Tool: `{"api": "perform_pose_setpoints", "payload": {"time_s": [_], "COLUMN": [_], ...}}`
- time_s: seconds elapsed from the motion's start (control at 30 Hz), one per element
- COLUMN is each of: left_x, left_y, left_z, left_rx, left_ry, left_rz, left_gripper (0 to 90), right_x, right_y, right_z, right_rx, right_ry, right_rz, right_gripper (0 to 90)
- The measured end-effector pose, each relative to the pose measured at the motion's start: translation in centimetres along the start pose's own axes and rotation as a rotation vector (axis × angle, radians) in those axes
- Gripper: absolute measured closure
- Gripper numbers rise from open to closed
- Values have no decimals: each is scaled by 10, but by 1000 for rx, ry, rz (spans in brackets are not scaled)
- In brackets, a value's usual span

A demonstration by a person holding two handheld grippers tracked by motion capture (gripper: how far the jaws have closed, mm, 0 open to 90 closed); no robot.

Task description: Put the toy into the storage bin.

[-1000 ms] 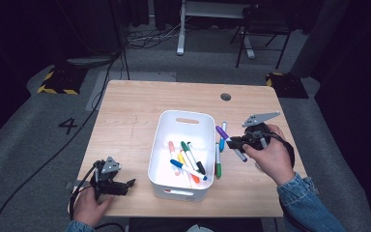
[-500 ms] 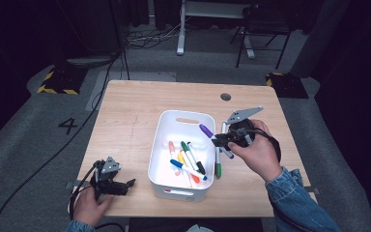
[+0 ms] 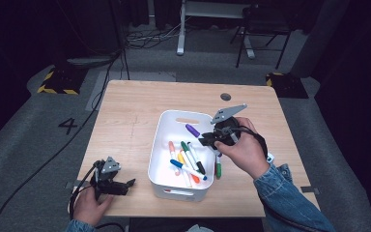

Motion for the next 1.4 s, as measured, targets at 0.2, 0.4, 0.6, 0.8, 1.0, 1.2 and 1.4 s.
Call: {"api": "perform_pose_setpoints", "payload": {"time_s": [0.2,0.4,0.6,0.8,1.0,1.2,1.4], "left_x": [0,0,0,0,0,0,0], "left_y": [0,0,0,0,0,0,0], "left_z": [0,0,0,0,0,0,0], "left_rx": [0,0,0,0,0,0,0], "left_ry": [0,0,0,0,0,0,0], "left_rz": [0,0,0,0,0,0,0], "left_gripper": [107,107,107,107,107,107,107], "right_x": [2,7,10,14,15,20,24], "right_y": [-5,-7,-13,-21,-28,-38,-49], "right_z": [3,7,7,5,-2,-10,-19], "right_rx": [-6,-17,-14,8,45,96,144], "right_ry": [16,32,36,57,67,93,120], "right_rz": [10,28,41,50,54,58,63], "right_gripper": [772,773,773,773,773,772,772]}}
Point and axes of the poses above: each handheld gripper's, and its own axes: y roughly backward along the jaws, z roughly out of its top, x roughly to its left, the point moved 4 cm from there along -y, roughly forward along the jaws, and after that the axes turned 14 degrees about -x, right-handed, at the moved point
